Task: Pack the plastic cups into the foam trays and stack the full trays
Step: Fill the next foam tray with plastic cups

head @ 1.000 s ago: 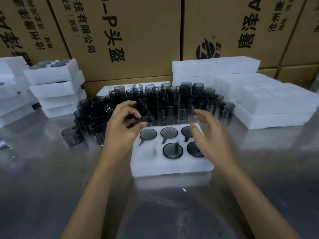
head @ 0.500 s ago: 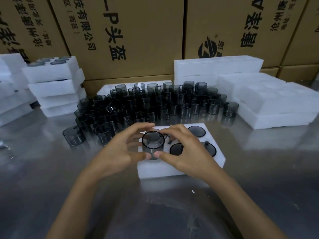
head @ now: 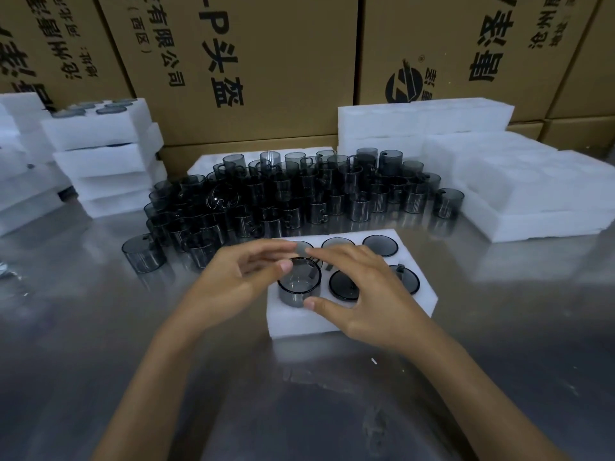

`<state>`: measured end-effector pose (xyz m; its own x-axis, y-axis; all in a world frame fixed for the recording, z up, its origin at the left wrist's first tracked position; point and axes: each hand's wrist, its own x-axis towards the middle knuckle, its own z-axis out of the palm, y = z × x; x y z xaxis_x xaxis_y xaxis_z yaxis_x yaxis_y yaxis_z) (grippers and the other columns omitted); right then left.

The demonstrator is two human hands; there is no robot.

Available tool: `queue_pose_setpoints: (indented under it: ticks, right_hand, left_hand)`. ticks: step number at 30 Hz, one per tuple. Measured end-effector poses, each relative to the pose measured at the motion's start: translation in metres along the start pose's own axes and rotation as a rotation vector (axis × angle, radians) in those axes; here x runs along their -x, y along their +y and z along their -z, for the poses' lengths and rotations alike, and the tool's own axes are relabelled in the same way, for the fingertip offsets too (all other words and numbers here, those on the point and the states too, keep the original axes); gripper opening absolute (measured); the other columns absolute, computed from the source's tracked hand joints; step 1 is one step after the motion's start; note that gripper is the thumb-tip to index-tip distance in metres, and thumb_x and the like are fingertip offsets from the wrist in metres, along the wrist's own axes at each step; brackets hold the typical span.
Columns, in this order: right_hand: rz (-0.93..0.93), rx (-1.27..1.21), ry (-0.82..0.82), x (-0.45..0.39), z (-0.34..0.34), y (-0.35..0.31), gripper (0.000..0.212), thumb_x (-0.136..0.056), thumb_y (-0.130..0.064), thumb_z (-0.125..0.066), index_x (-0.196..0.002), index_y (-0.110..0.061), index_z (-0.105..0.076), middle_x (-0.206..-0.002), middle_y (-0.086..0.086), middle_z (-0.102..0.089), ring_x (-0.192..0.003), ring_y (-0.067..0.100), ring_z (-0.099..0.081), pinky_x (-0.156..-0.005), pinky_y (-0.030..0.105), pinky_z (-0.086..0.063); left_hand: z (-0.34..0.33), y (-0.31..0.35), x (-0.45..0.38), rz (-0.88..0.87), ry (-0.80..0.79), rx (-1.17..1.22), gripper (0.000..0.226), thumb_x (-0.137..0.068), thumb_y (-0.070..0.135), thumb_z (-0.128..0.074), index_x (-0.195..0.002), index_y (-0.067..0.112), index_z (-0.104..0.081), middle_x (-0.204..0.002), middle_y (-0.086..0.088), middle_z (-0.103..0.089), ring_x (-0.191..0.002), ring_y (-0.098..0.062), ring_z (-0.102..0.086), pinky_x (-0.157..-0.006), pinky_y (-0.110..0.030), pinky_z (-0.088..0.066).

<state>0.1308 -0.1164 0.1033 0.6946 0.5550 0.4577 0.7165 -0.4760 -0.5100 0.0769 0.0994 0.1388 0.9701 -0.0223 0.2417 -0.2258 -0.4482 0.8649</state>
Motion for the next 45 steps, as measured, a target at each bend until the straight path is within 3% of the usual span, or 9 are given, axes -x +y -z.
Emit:
queue_pose_setpoints:
  ticks: [3,6,18,22,26,29,32,38,45]
  right_hand:
    - [0.042,0.119,0.055,0.004,-0.002,-0.003,0.055,-0.084,-0.056,-0.066,-0.136,-0.038,-0.055,-0.133,-0.025,-0.053,-0.129,-0.002,-0.039,-0.103,0.018,-0.025]
    - [0.035,0.168,0.077,0.005,-0.003,-0.004,0.056,-0.085,-0.056,-0.065,-0.137,-0.035,-0.059,-0.143,-0.02,-0.052,-0.137,0.005,-0.036,-0.108,0.025,-0.027]
    - [-0.063,0.25,0.068,0.009,-0.006,-0.013,0.06,-0.088,-0.071,-0.038,-0.134,-0.041,-0.06,-0.149,-0.012,-0.05,-0.145,0.006,-0.026,-0.115,0.036,-0.022]
    - [-0.096,0.253,0.075,0.007,-0.01,-0.013,0.054,-0.092,-0.066,-0.034,-0.133,-0.043,-0.061,-0.145,-0.012,-0.053,-0.144,0.005,-0.026,-0.113,0.032,-0.019]
    - [-0.142,0.283,0.085,0.008,-0.014,-0.013,0.051,-0.091,-0.064,-0.035,-0.129,-0.044,-0.063,-0.142,-0.013,-0.056,-0.142,0.008,-0.03,-0.113,0.036,-0.021]
    - [-0.165,0.348,0.05,0.009,-0.015,-0.012,0.049,-0.091,-0.059,-0.035,-0.124,-0.043,-0.068,-0.145,-0.012,-0.054,-0.142,0.012,-0.033,-0.112,0.036,-0.022]
    - [-0.164,0.357,0.052,0.008,-0.016,-0.011,0.048,-0.092,-0.056,-0.036,-0.121,-0.041,-0.07,-0.144,-0.011,-0.055,-0.141,0.014,-0.036,-0.111,0.037,-0.025]
    - [-0.068,0.412,0.144,0.01,-0.017,-0.011,0.04,-0.095,-0.048,-0.044,-0.117,-0.033,-0.074,-0.137,-0.005,-0.062,-0.133,0.019,-0.048,-0.106,0.042,-0.035]
    - [0.043,0.356,0.279,0.007,-0.027,-0.009,0.03,-0.091,-0.035,-0.057,-0.075,-0.024,-0.08,-0.122,-0.006,-0.071,-0.128,0.017,-0.05,-0.107,0.038,-0.03]
  left_hand:
    - [-0.004,-0.002,-0.001,-0.018,0.11,-0.027,0.027,-0.091,0.018,-0.068,-0.115,0.031,-0.069,-0.099,0.012,-0.076,-0.103,-0.003,-0.068,-0.104,-0.037,-0.048]
    - [-0.011,-0.005,-0.003,-0.025,0.176,-0.042,0.028,-0.089,0.012,-0.071,-0.11,0.029,-0.071,-0.091,0.01,-0.076,-0.101,-0.006,-0.068,-0.106,-0.046,-0.044]
    - [-0.019,-0.01,-0.004,-0.011,0.257,-0.053,0.02,-0.087,0.019,-0.073,-0.1,0.034,-0.074,-0.084,0.012,-0.075,-0.102,-0.008,-0.067,-0.104,-0.048,-0.045]
    - [-0.022,-0.015,-0.007,0.047,0.245,-0.022,0.036,-0.088,0.015,-0.072,-0.117,0.036,-0.066,-0.102,0.014,-0.073,-0.108,-0.003,-0.062,-0.106,-0.042,-0.043]
    - [-0.017,-0.028,-0.011,0.167,0.228,0.016,0.062,-0.082,0.03,-0.077,-0.135,0.047,-0.048,-0.133,0.022,-0.05,-0.123,0.007,-0.043,-0.099,-0.027,-0.037]
    - [-0.024,-0.035,-0.012,0.216,0.179,0.176,0.065,-0.084,0.019,-0.077,-0.132,0.051,-0.047,-0.137,0.023,-0.048,-0.128,0.009,-0.042,-0.104,-0.03,-0.043]
    - [-0.031,-0.041,-0.012,0.242,0.14,0.342,0.07,-0.086,0.009,-0.074,-0.137,0.048,-0.047,-0.144,0.016,-0.049,-0.134,-0.008,-0.047,-0.106,-0.042,-0.047]
    - [-0.033,-0.044,-0.013,0.341,0.147,0.536,0.076,-0.083,0.004,-0.072,-0.146,0.031,-0.04,-0.137,0.013,-0.059,-0.125,-0.013,-0.057,-0.109,-0.042,-0.043]
    - [-0.035,-0.042,-0.013,0.315,0.077,0.517,0.055,-0.088,0.002,-0.065,-0.135,0.028,-0.055,-0.13,0.002,-0.065,-0.12,-0.021,-0.062,-0.106,-0.047,-0.045]
